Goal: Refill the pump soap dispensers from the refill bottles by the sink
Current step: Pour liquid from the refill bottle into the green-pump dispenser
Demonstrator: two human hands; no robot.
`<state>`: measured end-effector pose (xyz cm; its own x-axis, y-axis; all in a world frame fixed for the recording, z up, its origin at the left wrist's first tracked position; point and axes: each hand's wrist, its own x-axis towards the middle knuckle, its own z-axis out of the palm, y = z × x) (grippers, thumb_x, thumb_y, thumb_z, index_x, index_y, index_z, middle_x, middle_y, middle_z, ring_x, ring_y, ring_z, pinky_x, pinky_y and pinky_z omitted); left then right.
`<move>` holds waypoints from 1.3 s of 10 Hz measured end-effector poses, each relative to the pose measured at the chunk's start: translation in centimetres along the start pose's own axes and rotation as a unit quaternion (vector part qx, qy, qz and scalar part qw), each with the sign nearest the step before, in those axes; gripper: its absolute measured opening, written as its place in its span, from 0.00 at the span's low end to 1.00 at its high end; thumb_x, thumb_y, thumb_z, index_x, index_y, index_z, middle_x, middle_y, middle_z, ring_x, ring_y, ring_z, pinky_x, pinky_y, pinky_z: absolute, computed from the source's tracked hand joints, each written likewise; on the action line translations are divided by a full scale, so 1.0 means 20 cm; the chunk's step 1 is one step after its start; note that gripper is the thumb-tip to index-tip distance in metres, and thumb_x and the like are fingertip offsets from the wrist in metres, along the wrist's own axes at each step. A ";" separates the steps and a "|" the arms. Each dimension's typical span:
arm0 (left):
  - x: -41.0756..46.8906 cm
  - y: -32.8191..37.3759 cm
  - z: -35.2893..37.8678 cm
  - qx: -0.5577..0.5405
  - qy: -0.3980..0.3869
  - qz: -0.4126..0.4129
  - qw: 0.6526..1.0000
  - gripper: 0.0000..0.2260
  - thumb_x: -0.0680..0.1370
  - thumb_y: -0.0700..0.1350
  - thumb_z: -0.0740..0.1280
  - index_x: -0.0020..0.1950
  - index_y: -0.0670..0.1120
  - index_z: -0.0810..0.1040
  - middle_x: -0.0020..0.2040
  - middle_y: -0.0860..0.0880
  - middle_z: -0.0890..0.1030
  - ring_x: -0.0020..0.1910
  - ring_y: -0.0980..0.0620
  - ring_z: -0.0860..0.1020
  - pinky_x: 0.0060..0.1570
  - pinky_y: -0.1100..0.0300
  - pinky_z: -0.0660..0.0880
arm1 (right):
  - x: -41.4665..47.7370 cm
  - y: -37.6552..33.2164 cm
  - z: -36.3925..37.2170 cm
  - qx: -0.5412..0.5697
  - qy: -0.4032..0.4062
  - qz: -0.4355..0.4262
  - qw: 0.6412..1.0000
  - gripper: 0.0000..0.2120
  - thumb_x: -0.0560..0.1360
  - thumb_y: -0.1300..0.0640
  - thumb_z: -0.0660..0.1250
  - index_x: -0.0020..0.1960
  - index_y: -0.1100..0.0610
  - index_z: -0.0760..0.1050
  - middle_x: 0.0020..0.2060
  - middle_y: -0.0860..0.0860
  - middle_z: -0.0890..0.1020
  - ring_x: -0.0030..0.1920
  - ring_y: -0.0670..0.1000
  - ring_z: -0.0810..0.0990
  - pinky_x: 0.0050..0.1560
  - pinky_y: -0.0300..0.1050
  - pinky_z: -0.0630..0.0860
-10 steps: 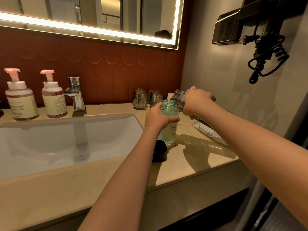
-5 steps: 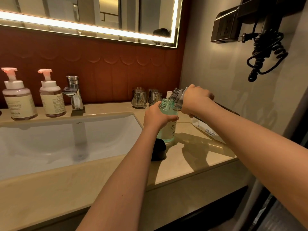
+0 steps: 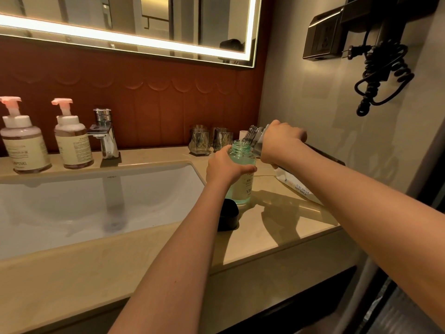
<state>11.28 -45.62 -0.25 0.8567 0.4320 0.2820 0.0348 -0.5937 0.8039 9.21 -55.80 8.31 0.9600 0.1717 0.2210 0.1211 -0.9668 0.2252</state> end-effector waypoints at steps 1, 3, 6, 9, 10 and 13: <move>0.00 0.01 0.00 0.001 -0.001 0.001 1.000 0.41 0.67 0.55 0.75 0.74 0.47 0.61 0.72 0.46 0.67 0.69 0.46 0.66 0.61 0.51 0.70 | 0.00 0.00 0.00 -0.002 0.003 0.000 1.000 0.32 0.74 0.58 0.67 0.72 0.66 0.56 0.65 0.59 0.67 0.65 0.59 0.68 0.62 0.56 0.68; -0.01 0.01 -0.01 -0.002 0.000 0.000 1.000 0.41 0.66 0.55 0.75 0.74 0.47 0.61 0.72 0.46 0.67 0.69 0.45 0.66 0.61 0.51 0.70 | 0.01 -0.01 0.01 -0.010 0.007 0.002 1.000 0.31 0.74 0.58 0.67 0.71 0.65 0.57 0.64 0.58 0.68 0.65 0.58 0.69 0.62 0.55 0.69; -0.01 0.01 -0.01 0.001 -0.002 0.007 1.000 0.41 0.67 0.55 0.75 0.74 0.46 0.60 0.72 0.46 0.67 0.69 0.46 0.66 0.61 0.52 0.70 | 0.03 -0.01 0.02 -0.023 0.011 -0.003 1.000 0.31 0.73 0.58 0.67 0.71 0.64 0.59 0.64 0.58 0.67 0.64 0.58 0.69 0.61 0.56 0.69; -0.02 0.01 -0.01 -0.002 0.000 0.006 1.000 0.41 0.67 0.55 0.75 0.74 0.46 0.60 0.72 0.46 0.67 0.69 0.46 0.66 0.61 0.52 0.70 | 0.03 -0.01 0.02 -0.024 0.012 0.001 1.000 0.31 0.73 0.58 0.67 0.71 0.65 0.58 0.64 0.58 0.67 0.64 0.59 0.69 0.62 0.56 0.69; -0.02 0.01 -0.01 -0.003 -0.001 0.006 1.000 0.41 0.67 0.55 0.75 0.74 0.46 0.60 0.72 0.46 0.67 0.70 0.46 0.66 0.61 0.52 0.70 | 0.03 -0.01 0.02 -0.028 0.012 0.001 1.000 0.31 0.73 0.58 0.67 0.71 0.65 0.58 0.64 0.58 0.67 0.64 0.58 0.69 0.62 0.56 0.69; -0.02 0.02 -0.01 0.000 0.001 0.006 1.000 0.41 0.67 0.55 0.75 0.74 0.46 0.60 0.72 0.47 0.66 0.70 0.46 0.65 0.62 0.52 0.69 | 0.04 -0.02 0.02 -0.039 0.010 -0.003 0.999 0.32 0.73 0.58 0.67 0.72 0.65 0.58 0.64 0.59 0.66 0.64 0.59 0.68 0.62 0.58 0.68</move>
<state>10.78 -45.87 0.01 0.8561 0.4256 0.2932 0.0238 -0.5993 0.8001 10.12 -55.37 8.00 0.9541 0.1813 0.2383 0.1052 -0.9481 0.2999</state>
